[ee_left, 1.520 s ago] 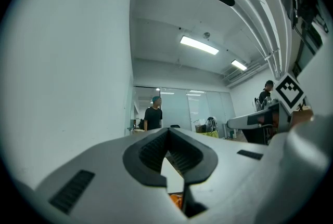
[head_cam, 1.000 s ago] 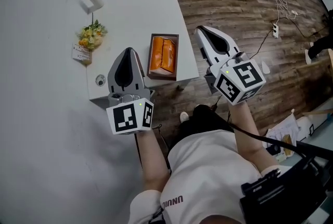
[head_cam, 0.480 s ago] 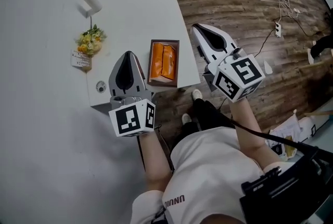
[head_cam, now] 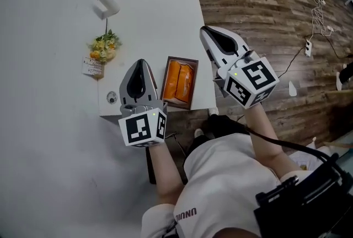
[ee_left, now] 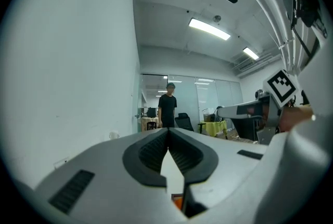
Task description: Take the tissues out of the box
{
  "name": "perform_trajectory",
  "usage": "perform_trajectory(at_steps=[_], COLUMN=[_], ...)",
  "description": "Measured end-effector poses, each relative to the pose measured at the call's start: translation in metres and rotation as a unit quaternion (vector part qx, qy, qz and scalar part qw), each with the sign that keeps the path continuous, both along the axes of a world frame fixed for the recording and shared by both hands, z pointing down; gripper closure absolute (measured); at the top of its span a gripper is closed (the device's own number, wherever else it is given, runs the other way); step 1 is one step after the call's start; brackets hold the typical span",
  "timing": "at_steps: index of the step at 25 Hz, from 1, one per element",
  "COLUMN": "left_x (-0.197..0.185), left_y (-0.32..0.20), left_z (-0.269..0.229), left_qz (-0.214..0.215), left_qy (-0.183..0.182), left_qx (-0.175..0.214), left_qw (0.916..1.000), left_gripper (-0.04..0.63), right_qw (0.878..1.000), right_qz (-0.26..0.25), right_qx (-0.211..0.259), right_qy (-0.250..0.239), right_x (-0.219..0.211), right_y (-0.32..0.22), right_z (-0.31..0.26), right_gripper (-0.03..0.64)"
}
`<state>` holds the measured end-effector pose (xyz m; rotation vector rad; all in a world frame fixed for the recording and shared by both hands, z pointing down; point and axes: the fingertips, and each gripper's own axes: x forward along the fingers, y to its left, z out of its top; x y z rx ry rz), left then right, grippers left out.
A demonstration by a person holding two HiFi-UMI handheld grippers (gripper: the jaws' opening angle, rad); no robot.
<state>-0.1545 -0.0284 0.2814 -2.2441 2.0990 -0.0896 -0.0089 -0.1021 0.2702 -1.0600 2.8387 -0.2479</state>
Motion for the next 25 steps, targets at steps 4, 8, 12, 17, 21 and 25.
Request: perform_trajectory(at_steps=[4, 8, 12, 17, 21, 25], left_x=[-0.007, -0.010, -0.013, -0.011, -0.009, -0.010], left_y=[-0.010, -0.020, -0.026, -0.028, -0.031, -0.038], left_z=[0.006, 0.017, 0.032, 0.050, 0.066, 0.083], left_qz=[-0.023, -0.036, -0.047, -0.049, -0.030, -0.014], left_qy=[0.002, 0.011, 0.020, 0.017, 0.024, 0.041], left_qx=[-0.006, -0.026, -0.044, -0.069, -0.104, -0.135], left_qw=[0.9997, 0.9990, 0.9977, 0.9963, 0.9939, 0.9898], left_gripper=[0.581, 0.581, 0.581, 0.581, 0.581, 0.580], right_qw=[1.000, 0.999, 0.997, 0.995, 0.995, 0.995], right_qz=[-0.029, -0.055, -0.079, -0.097, -0.104, -0.101], right_qx=[0.002, 0.003, 0.001, 0.000, -0.007, -0.017], right_qy=[-0.003, -0.003, 0.001, 0.003, 0.000, -0.006], right_x=[-0.012, -0.019, -0.025, -0.030, -0.033, -0.035], right_y=[-0.020, -0.037, -0.047, -0.054, -0.060, -0.067], right_z=[-0.001, 0.000, 0.007, 0.015, 0.019, 0.021], right_gripper=[0.595, 0.595, 0.595, 0.595, 0.595, 0.595])
